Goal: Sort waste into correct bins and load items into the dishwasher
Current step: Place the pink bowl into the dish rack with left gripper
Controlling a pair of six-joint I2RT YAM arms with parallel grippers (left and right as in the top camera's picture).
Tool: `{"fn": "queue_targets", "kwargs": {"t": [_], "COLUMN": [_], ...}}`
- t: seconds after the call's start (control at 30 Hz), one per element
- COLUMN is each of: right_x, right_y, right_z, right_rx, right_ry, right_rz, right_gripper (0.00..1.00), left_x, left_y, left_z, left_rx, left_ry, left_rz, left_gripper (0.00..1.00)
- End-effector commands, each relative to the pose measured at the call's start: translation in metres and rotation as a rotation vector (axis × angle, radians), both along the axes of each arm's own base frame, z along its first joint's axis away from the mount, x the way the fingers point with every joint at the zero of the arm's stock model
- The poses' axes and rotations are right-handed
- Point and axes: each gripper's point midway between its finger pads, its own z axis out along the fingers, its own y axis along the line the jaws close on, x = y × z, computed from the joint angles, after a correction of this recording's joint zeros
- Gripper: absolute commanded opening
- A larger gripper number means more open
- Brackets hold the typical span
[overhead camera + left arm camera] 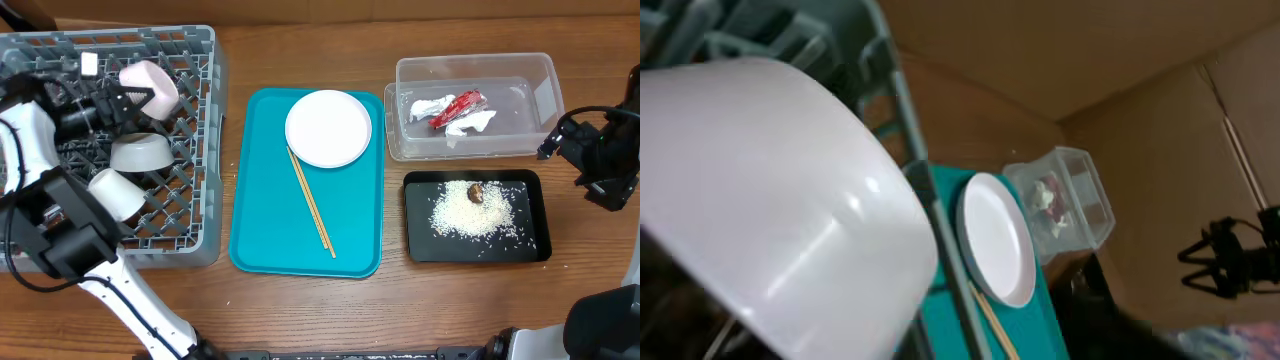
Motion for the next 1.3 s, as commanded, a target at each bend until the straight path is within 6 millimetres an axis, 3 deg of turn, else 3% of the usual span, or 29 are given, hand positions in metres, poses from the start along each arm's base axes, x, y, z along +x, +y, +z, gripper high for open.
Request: {"fn": "queue_targets", "kwargs": {"t": [0.0, 0.03, 0.13, 0.27, 0.43, 0.63, 0.8, 0.93, 1.13, 1.27], "right_x": [0.002, 0.002, 0.002, 0.001, 0.001, -0.001, -0.003, -0.004, -0.006, -0.007], "right_y": [0.001, 0.001, 0.001, 0.001, 0.001, 0.002, 0.002, 0.003, 0.004, 0.004], "right_z": [0.005, 0.005, 0.005, 0.005, 0.005, 0.005, 0.005, 0.005, 0.005, 0.004], "right_rx": [-0.003, -0.003, -0.003, -0.003, -0.003, 0.001, 0.003, 0.005, 0.008, 0.011], "right_ry": [-0.023, -0.023, -0.023, -0.022, -0.02, -0.011, -0.005, -0.001, 0.007, 0.014], "right_rz": [0.009, 0.008, 0.009, 0.009, 0.009, 0.008, 0.008, 0.008, 0.008, 0.008], "right_gripper": [1.0, 1.0, 1.0, 1.0, 1.0, 1.0, 1.0, 1.0, 1.0, 1.0], "left_x": [-0.013, -0.015, -0.022, -0.032, -0.046, -0.068, -0.104, -0.141, -0.173, -0.192], "left_y": [0.029, 0.034, 0.043, 0.054, 0.052, 0.045, 0.037, 0.016, -0.037, -0.058], "left_z": [-0.02, -0.02, -0.013, 0.025, 0.074, 0.111, 0.127, 0.138, 0.152, 0.152], "left_rx": [0.028, 0.024, 0.018, 0.062, 0.212, 0.378, 0.56, 0.674, 0.763, 0.795], "left_ry": [0.107, 0.11, 0.118, 0.058, 0.011, 0.162, 0.362, 0.496, 0.535, 0.578], "left_rz": [0.07, 0.08, 0.105, 0.141, 0.171, 0.315, 0.489, 0.572, 0.518, 0.531], "left_gripper": [0.95, 1.0, 1.0, 1.0, 1.0, 1.0, 1.0, 1.0, 1.0, 1.0]}}
